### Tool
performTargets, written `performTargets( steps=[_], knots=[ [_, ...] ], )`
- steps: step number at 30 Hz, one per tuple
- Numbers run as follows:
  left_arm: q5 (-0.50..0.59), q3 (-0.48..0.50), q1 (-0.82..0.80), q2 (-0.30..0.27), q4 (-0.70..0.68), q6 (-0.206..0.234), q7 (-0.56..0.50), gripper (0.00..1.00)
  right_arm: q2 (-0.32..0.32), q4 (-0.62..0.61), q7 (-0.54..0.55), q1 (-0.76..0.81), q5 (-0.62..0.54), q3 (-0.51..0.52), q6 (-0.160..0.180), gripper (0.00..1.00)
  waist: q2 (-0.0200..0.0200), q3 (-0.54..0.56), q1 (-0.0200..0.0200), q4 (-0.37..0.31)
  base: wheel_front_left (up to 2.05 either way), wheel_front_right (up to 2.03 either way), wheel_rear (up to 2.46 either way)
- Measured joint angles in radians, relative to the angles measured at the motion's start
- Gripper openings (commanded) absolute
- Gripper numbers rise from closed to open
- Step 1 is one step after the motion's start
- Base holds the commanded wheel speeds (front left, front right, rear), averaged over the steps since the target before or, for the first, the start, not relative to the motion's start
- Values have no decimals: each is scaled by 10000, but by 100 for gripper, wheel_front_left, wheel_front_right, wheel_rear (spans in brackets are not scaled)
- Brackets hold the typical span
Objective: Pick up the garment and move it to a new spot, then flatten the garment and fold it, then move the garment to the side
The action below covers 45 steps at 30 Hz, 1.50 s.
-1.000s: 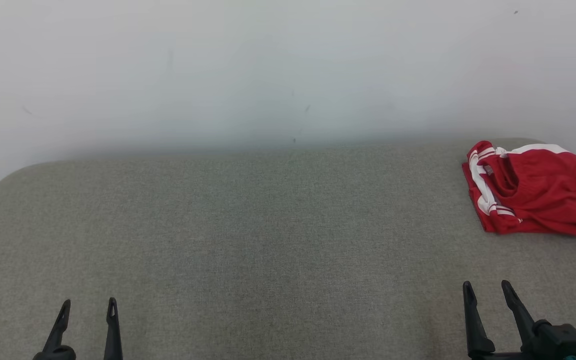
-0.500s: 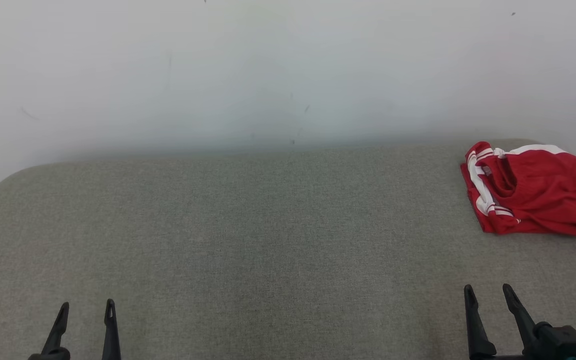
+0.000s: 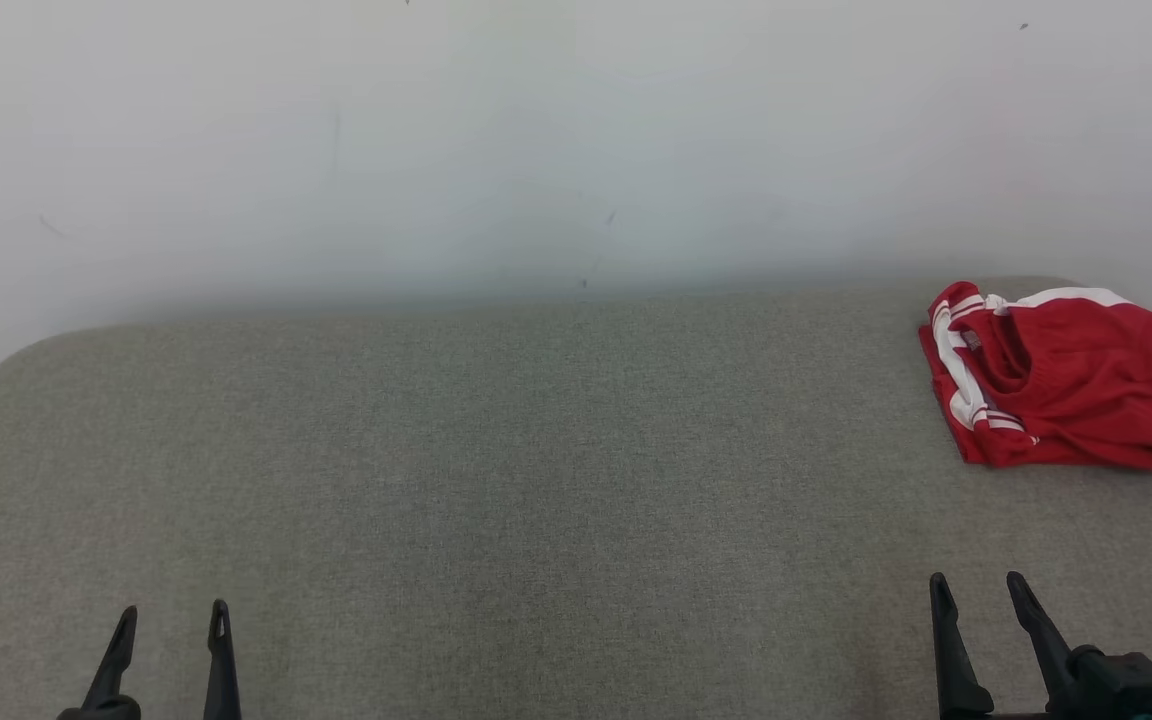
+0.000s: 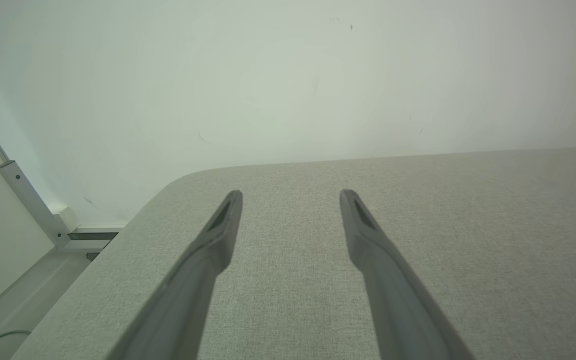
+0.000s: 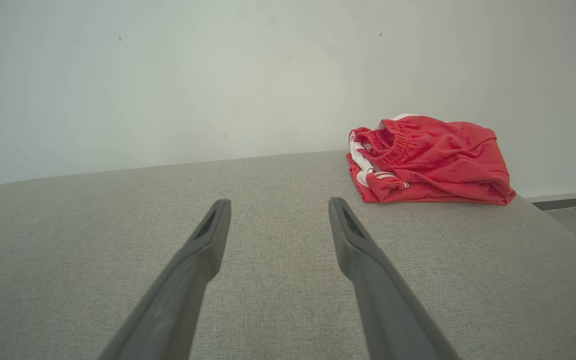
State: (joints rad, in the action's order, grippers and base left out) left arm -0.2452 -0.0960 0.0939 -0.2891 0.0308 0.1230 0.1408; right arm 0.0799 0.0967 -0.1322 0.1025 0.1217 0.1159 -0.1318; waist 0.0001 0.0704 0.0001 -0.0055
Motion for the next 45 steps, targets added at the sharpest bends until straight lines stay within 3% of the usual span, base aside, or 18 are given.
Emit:
performTargets(
  steps=[3, 4, 11, 45],
  knots=[
    [2, 12, -4, -19, 46, 75, 48, 100, 0, 4, 2, 5, 2, 0, 0, 100, 0, -2, 0, 1, 0, 0, 0],
    [0, 15, -5, -15, 52, 92, 61, 0, 0, 4, 2, 5, 2, 0, 0, 0, 0, -1, 0, 5, 0, 0, 0],
    [-63, -119, 236, 349, 646, 84, 19, 0, -52, 667, 59, 204, 88, -4, 0, 0, 1, -8, 0, 4, 0, 0, 0],
    [-5509, 750, -550, 1151, 1277, -970, -1003, 0, -142, 999, 986, -617, 5965, -2, 0, 0, 0, -206, 0, 18, 0, 0, 0]
  ],
)
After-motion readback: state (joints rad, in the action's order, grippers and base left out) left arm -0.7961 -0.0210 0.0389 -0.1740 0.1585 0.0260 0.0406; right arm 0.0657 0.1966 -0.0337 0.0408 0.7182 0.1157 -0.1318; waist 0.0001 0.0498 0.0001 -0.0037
